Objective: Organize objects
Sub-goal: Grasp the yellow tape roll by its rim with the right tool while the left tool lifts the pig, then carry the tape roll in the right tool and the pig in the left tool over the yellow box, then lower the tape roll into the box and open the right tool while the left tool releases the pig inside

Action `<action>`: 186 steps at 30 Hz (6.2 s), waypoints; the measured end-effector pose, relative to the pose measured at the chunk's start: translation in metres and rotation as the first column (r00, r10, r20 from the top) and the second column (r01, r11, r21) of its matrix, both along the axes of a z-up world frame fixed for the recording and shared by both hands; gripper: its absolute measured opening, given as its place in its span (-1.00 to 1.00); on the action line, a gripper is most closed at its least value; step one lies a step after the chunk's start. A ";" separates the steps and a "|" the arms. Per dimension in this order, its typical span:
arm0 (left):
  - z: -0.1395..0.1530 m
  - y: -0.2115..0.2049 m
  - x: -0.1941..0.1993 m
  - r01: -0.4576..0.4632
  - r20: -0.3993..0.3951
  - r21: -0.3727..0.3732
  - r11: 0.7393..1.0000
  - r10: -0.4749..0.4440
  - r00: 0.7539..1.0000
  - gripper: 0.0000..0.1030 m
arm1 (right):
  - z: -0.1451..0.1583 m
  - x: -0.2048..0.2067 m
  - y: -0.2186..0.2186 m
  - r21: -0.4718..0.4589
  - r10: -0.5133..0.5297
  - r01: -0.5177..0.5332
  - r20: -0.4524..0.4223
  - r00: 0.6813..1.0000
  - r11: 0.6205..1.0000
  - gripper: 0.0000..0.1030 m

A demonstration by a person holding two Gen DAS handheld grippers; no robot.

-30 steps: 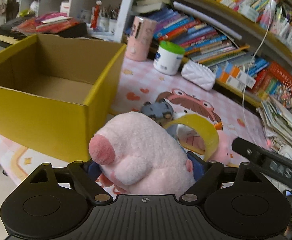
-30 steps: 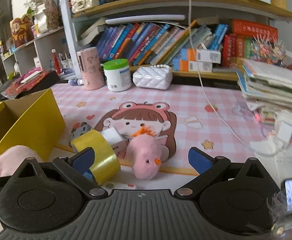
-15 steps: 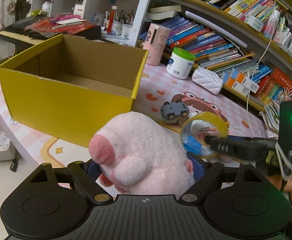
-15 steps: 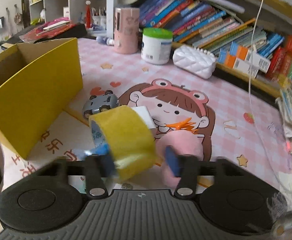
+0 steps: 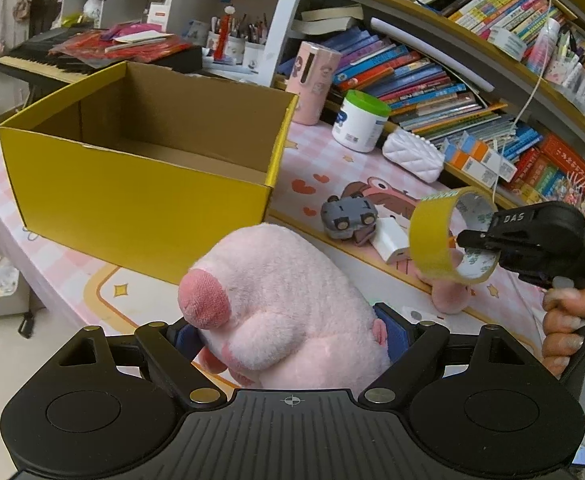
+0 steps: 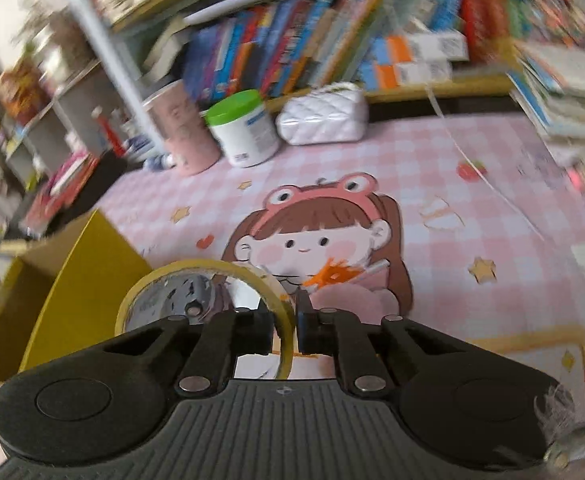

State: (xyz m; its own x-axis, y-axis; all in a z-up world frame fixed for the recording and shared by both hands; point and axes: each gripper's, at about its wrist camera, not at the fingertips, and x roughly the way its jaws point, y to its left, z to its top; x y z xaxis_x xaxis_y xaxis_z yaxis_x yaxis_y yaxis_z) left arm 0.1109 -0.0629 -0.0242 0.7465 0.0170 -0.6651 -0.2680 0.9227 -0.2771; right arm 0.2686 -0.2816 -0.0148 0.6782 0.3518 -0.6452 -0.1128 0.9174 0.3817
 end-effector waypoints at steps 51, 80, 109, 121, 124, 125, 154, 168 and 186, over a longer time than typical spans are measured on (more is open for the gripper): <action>0.010 0.167 -0.122 0.156 0.153 -0.035 0.987 -0.149 0.977 0.68 | 0.003 -0.235 0.176 0.045 0.023 -0.019 -0.086 0.996 0.999 -0.82; 0.016 0.247 -0.173 -0.016 0.194 -0.081 0.997 0.031 0.980 0.68 | 0.014 -0.257 0.276 -0.040 0.181 -0.184 -0.061 0.981 0.982 -0.82; 0.055 0.210 0.001 -0.013 0.313 0.092 0.996 -0.016 0.950 0.68 | 0.070 -0.068 0.256 -0.170 0.145 -0.105 0.239 0.960 0.980 -0.81; 0.034 0.202 0.056 -0.028 0.184 0.148 0.989 0.000 0.983 0.69 | 0.025 0.001 0.284 -0.346 0.346 -0.292 0.104 0.933 0.892 -0.81; 0.033 0.198 0.070 -0.015 0.159 0.181 0.983 -0.014 0.987 0.69 | 0.019 0.018 0.295 -0.394 0.389 -0.333 0.067 0.919 0.856 -0.81; 0.033 0.197 0.074 -0.012 0.151 0.188 0.982 -0.017 0.988 0.69 | 0.018 0.024 0.298 -0.405 0.398 -0.344 0.056 0.916 0.847 -0.81; 0.028 0.205 0.083 -0.001 0.174 0.082 0.997 -0.013 0.985 0.89 | 0.007 0.048 0.327 -0.468 0.496 -0.477 -0.091 0.863 0.744 -0.22; 0.048 0.205 0.038 -0.012 0.262 0.063 0.998 -0.005 0.965 0.92 | 0.035 0.003 0.313 -0.490 0.474 -0.421 -0.018 0.880 0.763 0.33; 0.046 0.216 -0.013 0.004 0.258 0.041 0.999 -0.014 0.966 0.93 | 0.047 -0.055 0.285 -0.496 0.342 -0.279 0.038 0.939 0.822 0.58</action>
State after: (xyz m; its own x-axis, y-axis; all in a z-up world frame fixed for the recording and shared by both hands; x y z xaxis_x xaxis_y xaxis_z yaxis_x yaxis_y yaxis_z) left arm 0.0983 0.1536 0.0222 0.8931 0.0321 -0.4487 -0.1838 0.9364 -0.2988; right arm 0.2137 0.0036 0.0320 0.6679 0.2274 -0.7086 -0.4385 0.8896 -0.1278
